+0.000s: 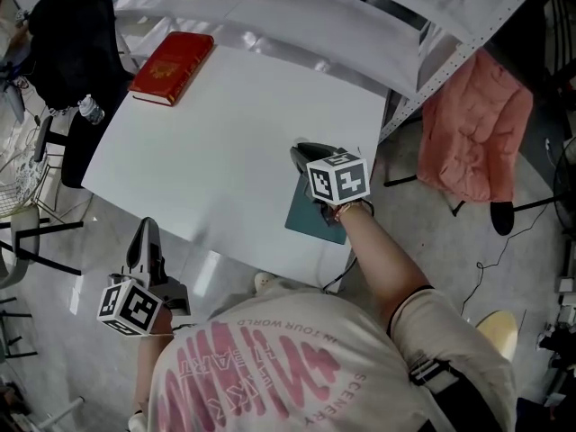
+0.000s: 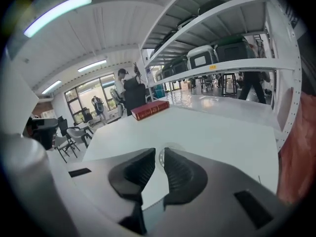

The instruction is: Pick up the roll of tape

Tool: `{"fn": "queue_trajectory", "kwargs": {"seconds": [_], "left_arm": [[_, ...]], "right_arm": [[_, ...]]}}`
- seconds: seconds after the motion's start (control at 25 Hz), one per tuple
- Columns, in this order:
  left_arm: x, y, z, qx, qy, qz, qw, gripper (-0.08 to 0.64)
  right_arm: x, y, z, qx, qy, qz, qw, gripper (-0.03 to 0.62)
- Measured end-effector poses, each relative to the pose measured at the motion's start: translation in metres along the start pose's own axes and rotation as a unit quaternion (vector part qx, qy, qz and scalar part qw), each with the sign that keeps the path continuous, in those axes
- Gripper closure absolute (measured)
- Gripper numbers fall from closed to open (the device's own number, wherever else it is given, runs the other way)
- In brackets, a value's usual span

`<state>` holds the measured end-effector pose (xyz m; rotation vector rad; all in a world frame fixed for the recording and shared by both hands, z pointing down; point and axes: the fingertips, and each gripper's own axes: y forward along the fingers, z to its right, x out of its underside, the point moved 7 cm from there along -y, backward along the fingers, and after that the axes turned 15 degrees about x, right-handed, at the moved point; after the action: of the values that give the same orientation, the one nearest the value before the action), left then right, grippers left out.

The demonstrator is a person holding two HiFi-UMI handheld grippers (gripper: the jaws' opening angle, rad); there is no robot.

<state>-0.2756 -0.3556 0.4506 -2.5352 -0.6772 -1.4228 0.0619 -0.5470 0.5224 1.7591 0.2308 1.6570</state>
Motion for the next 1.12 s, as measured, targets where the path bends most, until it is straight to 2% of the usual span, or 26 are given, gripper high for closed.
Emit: {"fn": "queue_trajectory", "kwargs": {"seconds": [0.4, 0.88, 1.12], "left_arm": [[0.004, 0.028, 0.035, 0.054, 0.018, -0.013, 0.9983, 0.535], [-0.003, 0.059, 0.067, 0.112, 0.037, -0.013, 0.9929, 0.535], [-0.011, 0.070, 0.076, 0.123, 0.046, -0.006, 0.9913, 0.535]], "right_arm": [[-0.008, -0.065, -0.001, -0.004, 0.086, 0.075, 0.993, 0.522], [-0.040, -0.132, -0.010, -0.013, 0.114, 0.172, 0.978, 0.522], [-0.055, -0.148, -0.012, -0.014, 0.116, 0.202, 0.972, 0.522]]}}
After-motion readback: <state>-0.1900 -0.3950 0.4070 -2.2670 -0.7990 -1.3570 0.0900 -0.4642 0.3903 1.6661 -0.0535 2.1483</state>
